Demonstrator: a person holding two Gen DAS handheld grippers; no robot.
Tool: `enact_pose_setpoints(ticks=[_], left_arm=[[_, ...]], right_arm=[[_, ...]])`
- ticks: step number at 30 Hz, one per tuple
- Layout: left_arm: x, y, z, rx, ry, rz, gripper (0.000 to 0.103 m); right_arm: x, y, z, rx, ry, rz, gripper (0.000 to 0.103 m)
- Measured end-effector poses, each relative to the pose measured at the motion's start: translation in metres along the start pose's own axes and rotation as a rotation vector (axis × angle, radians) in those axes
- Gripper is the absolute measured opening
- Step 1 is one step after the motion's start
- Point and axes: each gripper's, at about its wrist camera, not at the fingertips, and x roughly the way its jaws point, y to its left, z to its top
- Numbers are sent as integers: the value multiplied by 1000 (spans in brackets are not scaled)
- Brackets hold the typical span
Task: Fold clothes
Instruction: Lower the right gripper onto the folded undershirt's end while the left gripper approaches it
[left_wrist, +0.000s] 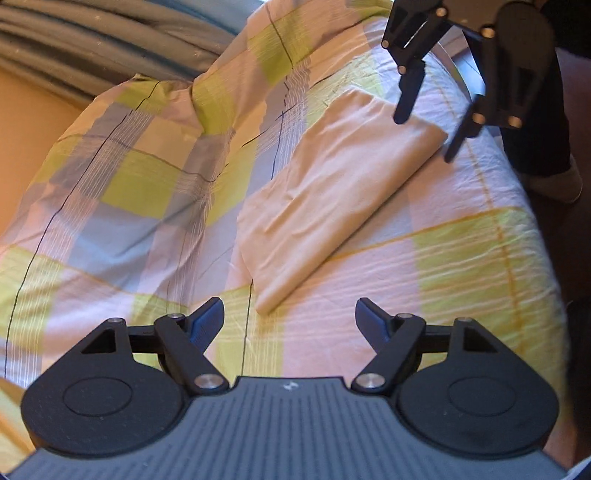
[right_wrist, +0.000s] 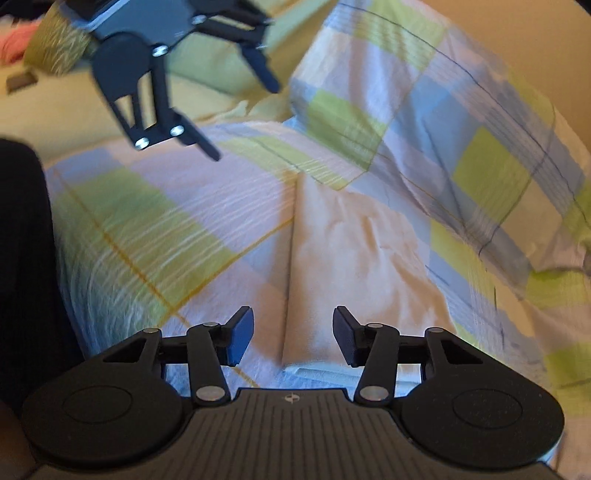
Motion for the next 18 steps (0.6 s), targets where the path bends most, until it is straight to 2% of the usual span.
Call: enact_pose_setpoints(ticks=[3,6,7,9,11,12,13,18], left_arm=[[21,-4,3,52,2,2,75],[38,-10,4,110,-6,0,75],[42,-12,5,127,-8,1,75],[51,-16,6,170,-13,15,76],[59,-20,7,215,-17,31,77],[64,-22,8,240,-19,39,77],[68,-24,9,272,-18,49,77],[91,-35,13,441,-25,91,77]], right_arm=[[17,25,3,-165,67,-64,47],[25,29,3,-225,85,-111,47],[27,29,3,-238,90,-126,43],[32,20,0,-237,115,-154,37],[30,10,-4,-218,114,-134,28],[29,7,-6,-212,110,-121,11],[25,4,-6,-210,96,-124,8],[4,-16,0,-149,32,-145,6]])
